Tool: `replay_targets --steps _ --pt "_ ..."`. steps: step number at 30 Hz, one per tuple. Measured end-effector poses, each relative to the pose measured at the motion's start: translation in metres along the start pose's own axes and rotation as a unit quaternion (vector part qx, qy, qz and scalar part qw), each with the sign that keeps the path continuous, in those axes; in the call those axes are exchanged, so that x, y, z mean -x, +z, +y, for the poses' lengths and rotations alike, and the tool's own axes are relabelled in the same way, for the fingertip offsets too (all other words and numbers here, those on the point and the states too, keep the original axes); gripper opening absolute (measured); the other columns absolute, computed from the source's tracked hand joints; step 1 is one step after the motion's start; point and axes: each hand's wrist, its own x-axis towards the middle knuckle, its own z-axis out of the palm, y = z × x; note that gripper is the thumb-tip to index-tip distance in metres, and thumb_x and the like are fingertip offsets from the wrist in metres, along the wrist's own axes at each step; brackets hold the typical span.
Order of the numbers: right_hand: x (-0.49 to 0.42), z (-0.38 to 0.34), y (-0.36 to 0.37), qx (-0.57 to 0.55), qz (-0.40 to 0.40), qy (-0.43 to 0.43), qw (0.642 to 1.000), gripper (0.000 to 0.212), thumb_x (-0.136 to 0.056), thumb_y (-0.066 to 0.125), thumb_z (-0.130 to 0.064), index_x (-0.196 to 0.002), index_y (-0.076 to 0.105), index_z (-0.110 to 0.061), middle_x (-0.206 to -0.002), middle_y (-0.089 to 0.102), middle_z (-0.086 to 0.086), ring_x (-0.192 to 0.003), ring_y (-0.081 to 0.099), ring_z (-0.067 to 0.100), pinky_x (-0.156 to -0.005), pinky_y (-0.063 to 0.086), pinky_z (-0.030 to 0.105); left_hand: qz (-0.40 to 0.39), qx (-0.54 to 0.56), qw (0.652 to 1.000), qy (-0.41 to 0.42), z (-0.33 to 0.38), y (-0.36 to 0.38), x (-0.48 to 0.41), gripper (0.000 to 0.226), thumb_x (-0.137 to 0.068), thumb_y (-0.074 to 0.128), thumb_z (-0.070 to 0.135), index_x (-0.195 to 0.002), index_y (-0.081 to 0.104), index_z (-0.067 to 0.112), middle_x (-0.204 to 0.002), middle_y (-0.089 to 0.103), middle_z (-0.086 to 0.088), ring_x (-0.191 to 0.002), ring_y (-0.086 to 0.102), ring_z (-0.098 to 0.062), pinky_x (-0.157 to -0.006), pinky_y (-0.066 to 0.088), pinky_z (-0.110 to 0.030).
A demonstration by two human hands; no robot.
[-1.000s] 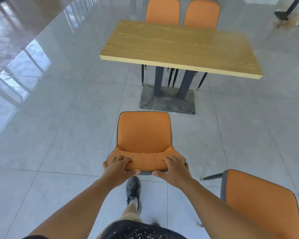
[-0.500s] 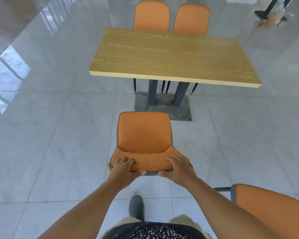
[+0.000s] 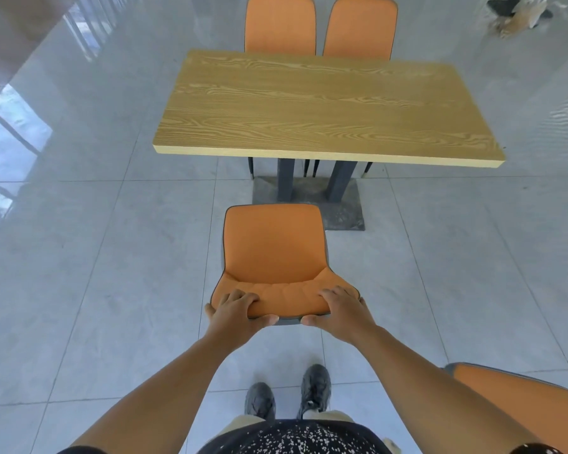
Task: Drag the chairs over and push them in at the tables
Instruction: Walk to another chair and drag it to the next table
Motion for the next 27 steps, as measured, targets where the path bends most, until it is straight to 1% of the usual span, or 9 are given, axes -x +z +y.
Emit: replay_targets --steps 9,12,16,19,22,27 --pt "-0.042 0.021 -0.028 -0.002 0.006 -0.012 1.0 0.096 -0.075 0.048 -0.088 -0.149 0.038 -0.028 -0.156 0.035 -0.004 -0.145 0.025 0.023 -0.116 0.023 0.053 0.002 0.012 1.0 -0.011 0.025 -0.012 -0.043 0.069 -0.079 0.046 0.085 -0.13 0.054 0.04 -0.135 0.049 0.01 -0.13 0.041 -0.02 -0.112 0.019 -0.056" --pt "-0.056 0.024 -0.039 0.001 0.005 -0.012 1.0 0.096 -0.075 0.048 -0.088 -0.149 0.038 -0.028 -0.156 0.035 -0.004 -0.145 0.025 0.024 -0.116 0.023 0.054 0.002 0.013 1.0 -0.014 0.029 -0.019 -0.058 0.069 -0.079 0.046 0.086 -0.131 0.054 0.04 -0.136 0.049 0.01 -0.131 0.041 -0.021 -0.111 0.02 -0.054" --pt "-0.071 0.022 -0.048 0.0 0.004 -0.01 1.0 0.096 -0.075 0.047 -0.088 -0.149 0.038 -0.029 -0.155 0.035 -0.005 -0.144 0.025 0.023 -0.115 0.024 0.053 0.004 0.014 1.0 -0.012 0.03 -0.026 -0.074 0.072 -0.076 0.045 0.088 -0.129 0.055 0.04 -0.133 0.049 0.011 -0.128 0.042 -0.019 -0.11 0.019 -0.054" --pt "-0.08 0.023 -0.052 0.004 0.005 -0.011 1.0 0.095 -0.076 0.045 -0.088 -0.149 0.037 -0.028 -0.155 0.034 -0.004 -0.144 0.025 0.024 -0.115 0.022 0.056 0.004 0.015 1.0 -0.008 0.03 -0.03 -0.084 0.076 -0.073 0.04 0.09 -0.128 0.055 0.04 -0.131 0.048 0.012 -0.126 0.043 -0.019 -0.11 0.02 -0.055" --pt "-0.088 0.023 -0.057 0.005 -0.005 -0.008 1.0 0.095 -0.077 0.045 -0.088 -0.15 0.036 -0.027 -0.156 0.033 -0.003 -0.145 0.022 0.025 -0.116 0.02 0.057 0.001 0.01 1.0 -0.004 0.032 -0.033 -0.091 0.076 -0.073 0.039 0.091 -0.128 0.055 0.04 -0.131 0.049 0.012 -0.127 0.042 -0.02 -0.11 0.02 -0.057" --pt "-0.098 0.024 -0.066 0.007 -0.011 -0.002 1.0 0.095 -0.078 0.046 -0.087 -0.15 0.035 -0.027 -0.157 0.031 -0.002 -0.146 0.019 0.026 -0.116 0.021 0.055 -0.005 0.008 1.0 -0.005 0.035 -0.039 -0.103 0.076 -0.074 0.042 0.09 -0.13 0.055 0.04 -0.134 0.048 0.01 -0.132 0.038 -0.022 -0.111 0.02 -0.058"
